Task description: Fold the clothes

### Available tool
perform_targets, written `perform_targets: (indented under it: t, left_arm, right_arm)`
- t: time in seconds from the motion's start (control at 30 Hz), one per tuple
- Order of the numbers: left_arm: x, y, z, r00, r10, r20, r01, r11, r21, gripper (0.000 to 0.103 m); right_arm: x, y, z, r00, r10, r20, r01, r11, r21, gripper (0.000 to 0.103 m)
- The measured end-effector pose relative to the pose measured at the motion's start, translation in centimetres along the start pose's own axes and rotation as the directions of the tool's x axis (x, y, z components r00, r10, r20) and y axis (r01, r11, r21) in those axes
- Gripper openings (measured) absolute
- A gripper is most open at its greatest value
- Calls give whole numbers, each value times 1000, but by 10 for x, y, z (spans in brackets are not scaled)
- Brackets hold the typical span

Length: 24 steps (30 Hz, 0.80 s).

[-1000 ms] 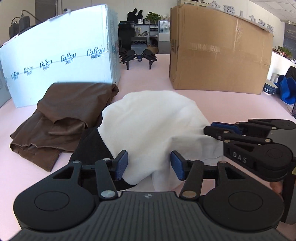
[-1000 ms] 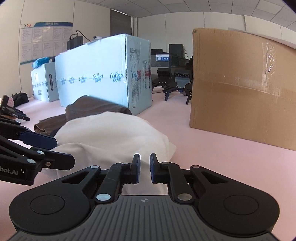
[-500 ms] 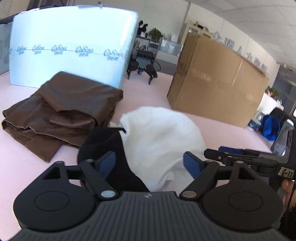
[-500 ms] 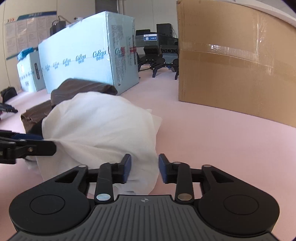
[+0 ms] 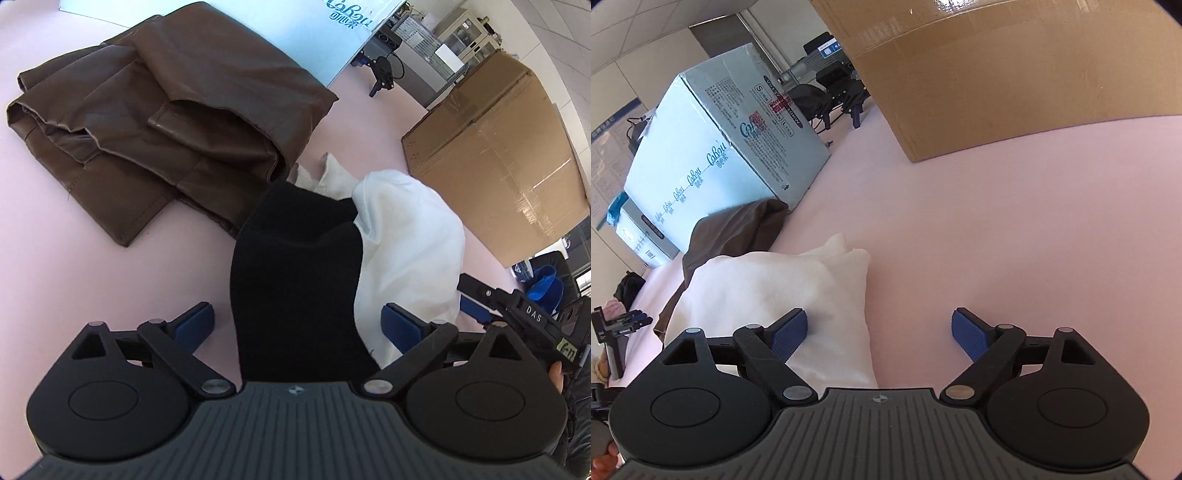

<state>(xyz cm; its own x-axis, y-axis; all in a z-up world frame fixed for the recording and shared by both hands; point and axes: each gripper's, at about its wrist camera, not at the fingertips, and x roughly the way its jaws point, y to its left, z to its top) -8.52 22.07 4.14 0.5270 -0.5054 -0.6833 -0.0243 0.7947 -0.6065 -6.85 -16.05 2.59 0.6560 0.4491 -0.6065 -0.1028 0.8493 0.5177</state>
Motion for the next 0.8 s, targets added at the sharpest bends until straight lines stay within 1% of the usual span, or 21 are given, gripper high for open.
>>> perform_targets:
  t: [0.03, 0.13, 0.2, 0.3, 0.33, 0.37, 0.4, 0.43, 0.47, 0.5, 0.53, 0.6, 0.67, 0.7, 0.8]
  left_arm:
    - [7, 0, 5, 1000, -25, -13, 25, 1000, -15, 103]
    - [22, -7, 16, 999, -31, -10, 30, 999, -21, 103]
    - [29, -11, 20, 999, -39, -9, 39, 999, -20, 103]
    - [28, -7, 22, 998, -56, -1, 56, 997, -57, 103]
    - [27, -6, 22, 998, -64, 3, 64, 996, -64, 102]
    - [26, -4, 22, 998, -69, 8, 69, 995, -71, 94]
    - [24, -3, 21, 998, -59, 17, 60, 995, -75, 82]
    - [21, -3, 21, 999, -45, 25, 46, 996, -75, 72]
    - [19, -3, 19, 999, -32, 32, 34, 996, -78, 55]
    - [17, -4, 17, 999, -12, 42, 16, 997, -78, 49]
    - [17, -7, 15, 998, 10, 55, -6, 998, -66, 45]
    - [14, -16, 9, 995, 50, 82, -48, 999, -25, 29]
    - [11, -29, 3, 991, 73, 115, -75, 997, 13, 23]
    - [9, -35, 2, 989, 79, 126, -83, 996, 26, 20]
    - [6, -47, 1, 985, 99, 142, -107, 993, 55, 18]
  right_arm:
    - [2, 0, 1, 1000, 15, -5, -15, 1000, 10, 96]
    - [10, 0, 6, 998, 61, -10, -61, 998, 11, 101]
    - [15, 1, 10, 996, 84, -12, -84, 996, 4, 101]
    - [19, -1, 13, 994, 108, -8, -108, 994, 4, 98]
    - [17, -1, 13, 995, 102, -4, -102, 995, 9, 90]
    - [15, -2, 13, 996, 92, 0, -92, 996, 13, 76]
    - [15, -4, 14, 994, 110, -11, -110, 994, 27, 69]
    - [16, -7, 15, 991, 131, -24, -130, 991, 42, 52]
    - [20, -10, 15, 981, 183, -57, -178, 981, 78, 35]
    - [25, -13, 14, 972, 218, -82, -209, 972, 111, 33]
    - [25, -13, 12, 972, 222, -74, -212, 969, 124, 31]
    - [23, -7, 12, 973, 219, -69, -212, 972, 99, 23]
    - [16, -3, 11, 972, 229, -45, -223, 969, 104, 18]
    - [12, 1, 10, 975, 221, -34, -217, 972, 94, 17]
    - [2, 12, 7, 983, 186, 2, -186, 981, 47, 16]
